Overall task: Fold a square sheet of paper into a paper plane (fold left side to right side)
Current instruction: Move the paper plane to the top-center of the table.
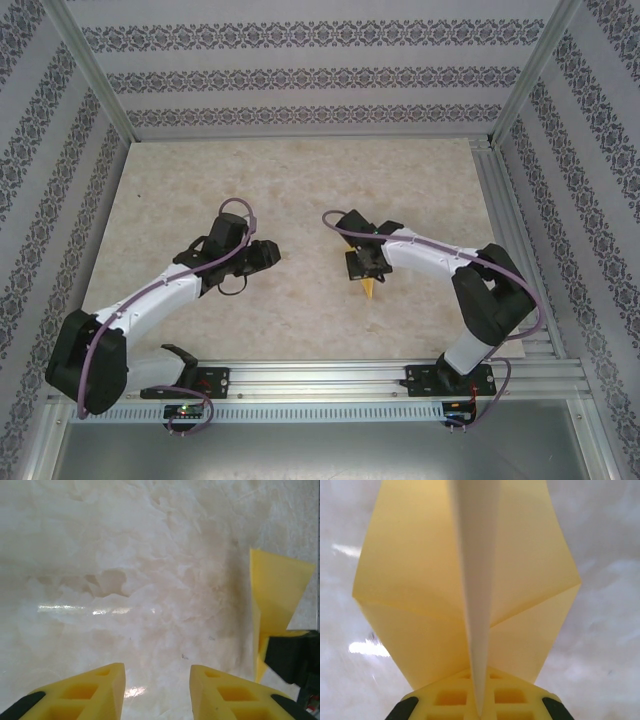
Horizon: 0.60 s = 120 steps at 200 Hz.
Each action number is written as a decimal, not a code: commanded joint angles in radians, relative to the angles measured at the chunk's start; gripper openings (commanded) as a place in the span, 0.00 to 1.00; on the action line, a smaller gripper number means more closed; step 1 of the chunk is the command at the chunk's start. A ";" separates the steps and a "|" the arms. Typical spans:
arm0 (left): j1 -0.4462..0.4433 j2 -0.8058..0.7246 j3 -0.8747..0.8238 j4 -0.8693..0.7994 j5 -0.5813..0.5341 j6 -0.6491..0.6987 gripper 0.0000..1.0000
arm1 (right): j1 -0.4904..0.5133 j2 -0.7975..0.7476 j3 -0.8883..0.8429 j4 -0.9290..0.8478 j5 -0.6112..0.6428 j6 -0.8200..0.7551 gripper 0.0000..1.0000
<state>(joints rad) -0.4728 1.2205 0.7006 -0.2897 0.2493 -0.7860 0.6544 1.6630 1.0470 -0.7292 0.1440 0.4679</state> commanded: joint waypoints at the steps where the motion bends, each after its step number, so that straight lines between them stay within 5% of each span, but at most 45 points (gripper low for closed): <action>1: -0.008 -0.052 0.011 -0.058 -0.050 0.035 0.42 | -0.053 0.063 0.091 0.005 0.012 -0.094 0.03; 120: -0.005 -0.276 -0.060 -0.210 -0.233 0.069 0.99 | -0.258 0.548 0.668 -0.125 0.009 -0.243 0.03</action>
<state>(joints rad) -0.4728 0.9787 0.6678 -0.4377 0.0792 -0.7296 0.4145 2.1532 1.6245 -0.7948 0.1444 0.2630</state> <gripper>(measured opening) 0.942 0.046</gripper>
